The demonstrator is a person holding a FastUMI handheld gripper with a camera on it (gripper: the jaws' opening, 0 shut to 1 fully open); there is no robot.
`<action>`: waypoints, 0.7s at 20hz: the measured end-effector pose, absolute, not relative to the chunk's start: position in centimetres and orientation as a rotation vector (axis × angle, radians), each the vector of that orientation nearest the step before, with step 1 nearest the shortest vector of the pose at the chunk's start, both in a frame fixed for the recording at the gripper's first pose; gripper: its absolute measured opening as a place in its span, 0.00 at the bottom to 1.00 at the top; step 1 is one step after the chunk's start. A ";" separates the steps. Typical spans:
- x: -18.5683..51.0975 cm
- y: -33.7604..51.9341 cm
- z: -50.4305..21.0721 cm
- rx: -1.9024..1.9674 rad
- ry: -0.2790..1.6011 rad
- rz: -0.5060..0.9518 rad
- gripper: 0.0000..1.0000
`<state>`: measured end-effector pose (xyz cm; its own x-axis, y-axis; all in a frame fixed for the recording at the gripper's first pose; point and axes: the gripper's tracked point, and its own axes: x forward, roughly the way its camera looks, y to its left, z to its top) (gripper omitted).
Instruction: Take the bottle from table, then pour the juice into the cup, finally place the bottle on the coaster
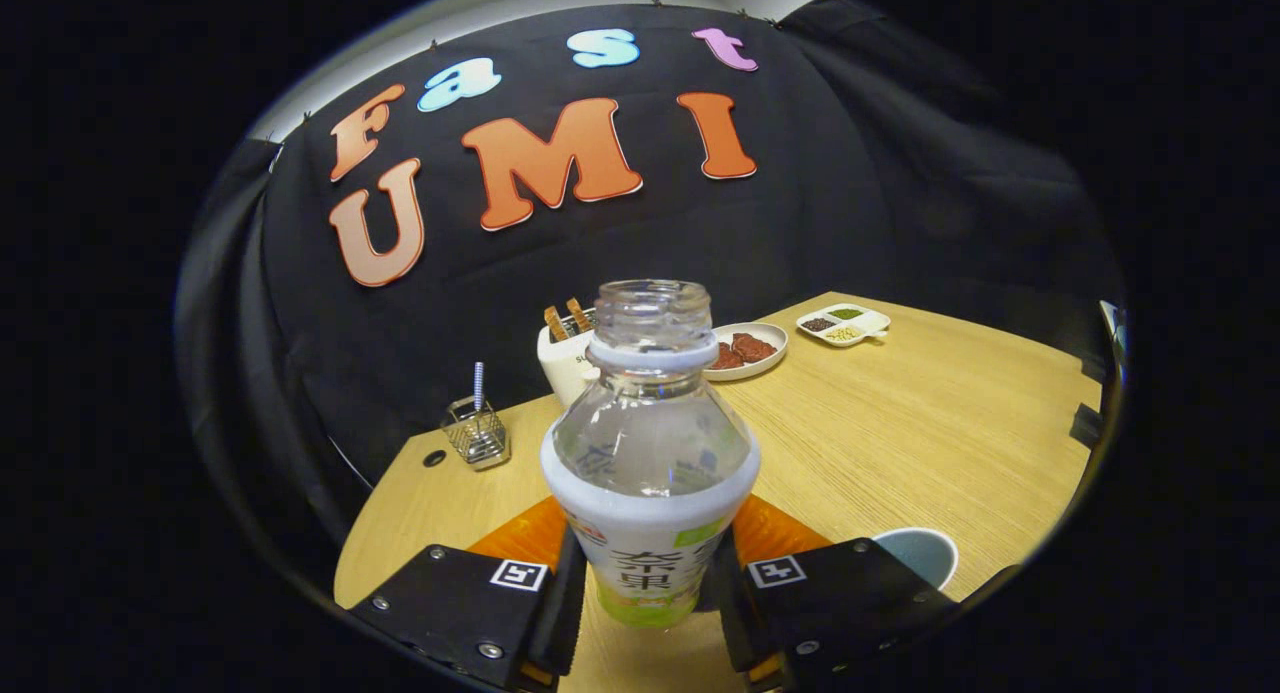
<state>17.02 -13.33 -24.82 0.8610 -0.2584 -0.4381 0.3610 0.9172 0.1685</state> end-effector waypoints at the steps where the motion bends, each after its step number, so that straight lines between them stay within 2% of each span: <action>1: 17.3 -13.8 -25.2 0.226 0.427 -0.345 0.58; 14: 19.4 -14.8 -28.5 0.047 0.457 -0.399 0.59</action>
